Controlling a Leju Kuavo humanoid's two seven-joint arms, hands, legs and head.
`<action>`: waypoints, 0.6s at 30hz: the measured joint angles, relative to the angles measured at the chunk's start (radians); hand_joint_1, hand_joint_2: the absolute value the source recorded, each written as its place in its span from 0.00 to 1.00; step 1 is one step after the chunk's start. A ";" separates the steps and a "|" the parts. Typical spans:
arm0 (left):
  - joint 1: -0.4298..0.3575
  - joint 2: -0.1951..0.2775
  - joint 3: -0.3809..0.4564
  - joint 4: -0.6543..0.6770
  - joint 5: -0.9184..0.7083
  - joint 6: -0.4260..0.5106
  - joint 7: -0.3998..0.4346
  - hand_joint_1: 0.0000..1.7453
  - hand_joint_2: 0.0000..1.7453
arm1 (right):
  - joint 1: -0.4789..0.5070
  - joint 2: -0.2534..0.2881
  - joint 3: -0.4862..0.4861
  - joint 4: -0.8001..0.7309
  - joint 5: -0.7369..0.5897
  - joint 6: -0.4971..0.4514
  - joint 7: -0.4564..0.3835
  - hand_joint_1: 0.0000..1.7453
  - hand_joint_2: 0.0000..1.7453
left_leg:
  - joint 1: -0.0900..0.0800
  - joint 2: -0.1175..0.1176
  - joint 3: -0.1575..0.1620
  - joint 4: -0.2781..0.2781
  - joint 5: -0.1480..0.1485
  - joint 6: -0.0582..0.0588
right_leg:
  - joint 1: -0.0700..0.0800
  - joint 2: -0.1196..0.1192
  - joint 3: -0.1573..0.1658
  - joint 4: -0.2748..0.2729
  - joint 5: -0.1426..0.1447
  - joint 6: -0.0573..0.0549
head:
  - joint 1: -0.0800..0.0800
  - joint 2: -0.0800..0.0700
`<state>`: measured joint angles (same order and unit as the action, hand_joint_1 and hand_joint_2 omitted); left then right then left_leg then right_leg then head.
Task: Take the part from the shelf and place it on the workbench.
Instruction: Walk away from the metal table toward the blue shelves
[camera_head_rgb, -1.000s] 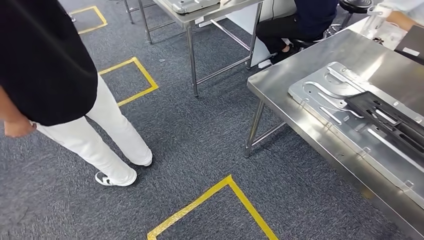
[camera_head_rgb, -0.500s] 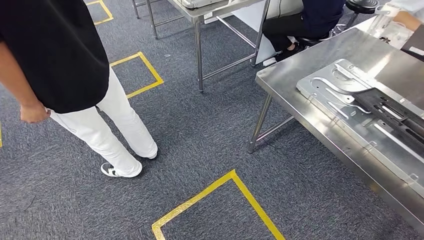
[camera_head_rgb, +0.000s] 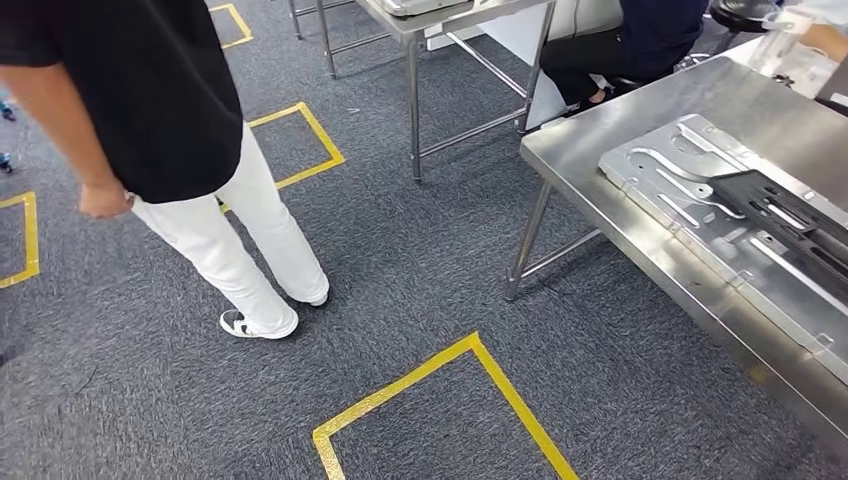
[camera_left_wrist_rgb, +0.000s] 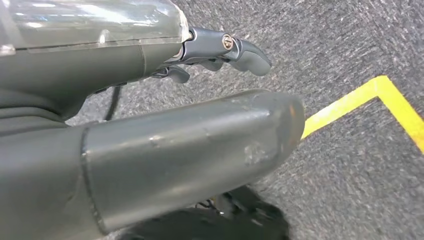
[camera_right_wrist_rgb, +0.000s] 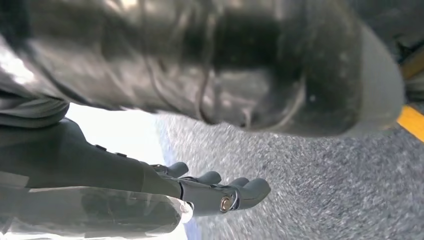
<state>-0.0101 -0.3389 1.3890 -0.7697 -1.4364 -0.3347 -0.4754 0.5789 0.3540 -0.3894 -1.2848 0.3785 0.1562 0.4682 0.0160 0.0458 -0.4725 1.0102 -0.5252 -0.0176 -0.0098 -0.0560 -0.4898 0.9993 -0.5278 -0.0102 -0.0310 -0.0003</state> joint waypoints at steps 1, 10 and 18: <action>-0.001 -0.001 0.000 -0.001 -0.002 -0.001 0.000 0.00 0.00 | -0.001 0.000 0.000 0.000 0.007 0.009 -0.003 0.00 0.00 | -0.004 0.000 0.001 -0.013 -0.003 0.009 | 0.001 -0.007 -0.001 0.002 0.001 0.007 | 0.001 0.000; 0.005 -0.005 0.014 -0.008 -0.011 -0.002 -0.003 0.00 0.00 | -0.008 0.000 -0.009 0.007 0.031 0.043 -0.025 0.00 0.00 | -0.012 -0.068 -0.040 -0.022 0.027 0.065 | -0.002 0.051 -0.126 0.284 -0.139 0.027 | 0.002 0.000; 0.002 -0.012 0.019 -0.008 -0.012 -0.004 -0.003 0.00 0.00 | -0.010 0.000 -0.017 0.012 0.038 0.053 -0.031 0.00 0.00 | -0.013 -0.143 -0.057 -0.010 0.038 0.038 | 0.008 0.108 0.005 -0.004 -0.001 -0.011 | 0.002 0.000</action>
<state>-0.0082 -0.3513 1.4082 -0.7782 -1.4481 -0.3386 -0.4780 0.5692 0.3538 -0.4066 -1.2733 0.4165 0.2089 0.4376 0.0033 -0.0973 -0.5293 1.0007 -0.4874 0.0208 -0.0021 0.0521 -0.4853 0.9958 -0.5292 -0.0210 -0.0295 -0.0004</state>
